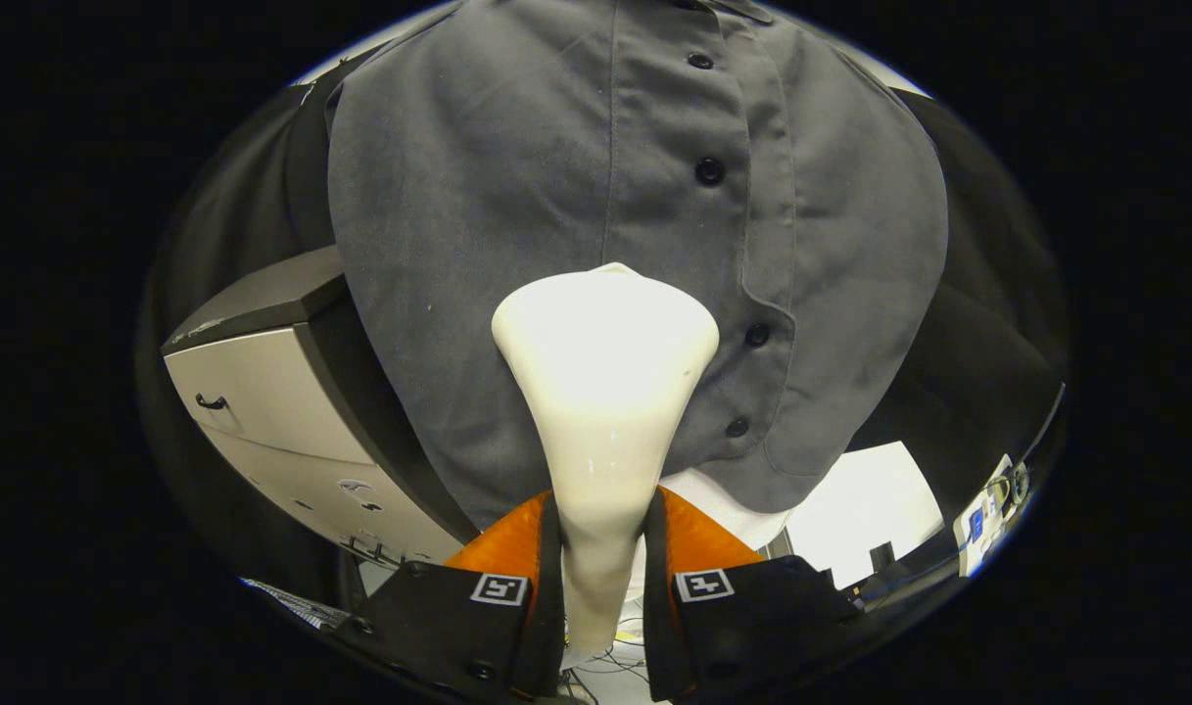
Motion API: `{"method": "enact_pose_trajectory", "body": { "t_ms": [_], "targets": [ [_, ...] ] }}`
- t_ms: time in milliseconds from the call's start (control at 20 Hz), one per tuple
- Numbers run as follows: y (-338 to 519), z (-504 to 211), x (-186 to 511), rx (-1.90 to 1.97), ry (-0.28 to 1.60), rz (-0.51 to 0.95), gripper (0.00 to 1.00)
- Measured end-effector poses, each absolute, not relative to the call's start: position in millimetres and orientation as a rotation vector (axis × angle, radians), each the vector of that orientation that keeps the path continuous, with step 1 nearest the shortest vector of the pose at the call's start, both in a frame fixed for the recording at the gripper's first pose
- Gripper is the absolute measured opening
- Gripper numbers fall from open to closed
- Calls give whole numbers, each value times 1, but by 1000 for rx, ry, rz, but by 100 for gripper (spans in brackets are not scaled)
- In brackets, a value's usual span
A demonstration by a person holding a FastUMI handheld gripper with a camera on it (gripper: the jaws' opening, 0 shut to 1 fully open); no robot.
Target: Iron the clothes twice with a garment steamer, once on the left side and once on the right side.
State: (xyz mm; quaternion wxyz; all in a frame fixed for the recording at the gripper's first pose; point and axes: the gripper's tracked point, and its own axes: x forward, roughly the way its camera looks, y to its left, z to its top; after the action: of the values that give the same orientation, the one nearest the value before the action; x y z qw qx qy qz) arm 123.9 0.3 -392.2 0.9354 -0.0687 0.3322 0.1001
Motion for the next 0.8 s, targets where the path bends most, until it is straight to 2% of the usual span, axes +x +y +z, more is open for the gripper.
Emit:
{"method": "enact_pose_trajectory", "body": {
  "t_ms": [800],
  "targets": [
    [-21,-466,98,-138,817,173,41]
  ]
}}
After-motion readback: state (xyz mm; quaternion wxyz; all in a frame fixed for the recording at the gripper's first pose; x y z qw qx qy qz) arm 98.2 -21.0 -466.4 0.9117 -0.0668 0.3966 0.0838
